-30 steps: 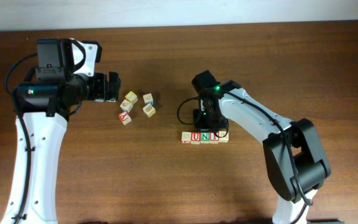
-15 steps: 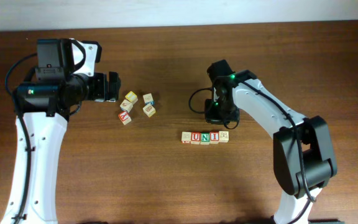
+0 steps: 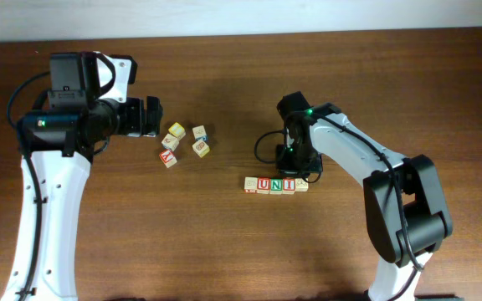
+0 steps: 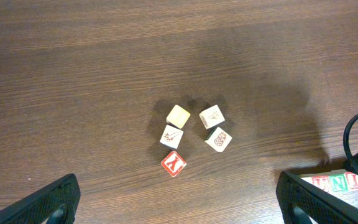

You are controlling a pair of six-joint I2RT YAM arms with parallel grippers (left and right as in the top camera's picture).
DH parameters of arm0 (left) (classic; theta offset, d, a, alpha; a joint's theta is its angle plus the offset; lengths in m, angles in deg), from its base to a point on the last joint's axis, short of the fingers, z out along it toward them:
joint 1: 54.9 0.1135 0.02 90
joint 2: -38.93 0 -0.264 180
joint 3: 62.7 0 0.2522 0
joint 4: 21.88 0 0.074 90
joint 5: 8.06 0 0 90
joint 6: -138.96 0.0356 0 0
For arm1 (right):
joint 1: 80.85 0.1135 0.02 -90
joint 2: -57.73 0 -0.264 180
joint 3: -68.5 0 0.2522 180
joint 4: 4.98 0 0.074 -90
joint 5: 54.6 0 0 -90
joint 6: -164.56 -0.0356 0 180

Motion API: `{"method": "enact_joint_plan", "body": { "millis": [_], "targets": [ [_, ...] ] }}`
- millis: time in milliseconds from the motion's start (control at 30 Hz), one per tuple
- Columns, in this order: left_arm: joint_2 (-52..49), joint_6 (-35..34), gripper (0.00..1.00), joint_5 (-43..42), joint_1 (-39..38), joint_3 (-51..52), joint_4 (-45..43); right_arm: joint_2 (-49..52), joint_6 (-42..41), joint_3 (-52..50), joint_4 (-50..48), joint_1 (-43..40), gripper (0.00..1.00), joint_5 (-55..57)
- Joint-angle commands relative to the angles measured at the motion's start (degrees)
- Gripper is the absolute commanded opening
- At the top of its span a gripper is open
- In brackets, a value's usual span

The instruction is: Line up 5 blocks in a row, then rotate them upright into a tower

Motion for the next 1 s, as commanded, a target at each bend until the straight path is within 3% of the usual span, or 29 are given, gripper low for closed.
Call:
{"method": "enact_joint_plan", "body": {
  "millis": [0, 267, 533, 967],
  "targets": [
    [-0.2, -0.52, 0.99, -0.83, 0.2, -0.98, 0.09, 0.46, 0.66, -0.5, 0.44, 0.42, 0.09, -0.35],
    [-0.2, -0.55, 0.99, -0.83, 0.17, -0.98, 0.09, 0.39, 2.1, 4.24, 0.39, -3.26, 0.1, -0.22],
    [-0.2, -0.52, 0.99, -0.83, 0.17, -0.98, 0.09, 0.44, 1.9, -1.73, -1.16, -4.15, 0.1, 3.39],
    [-0.2, -0.52, 0.99, -0.83, 0.2, -0.98, 0.09, 0.44, 4.55, -1.79, 0.85, -4.07, 0.05, 2.08]
  ]
}}
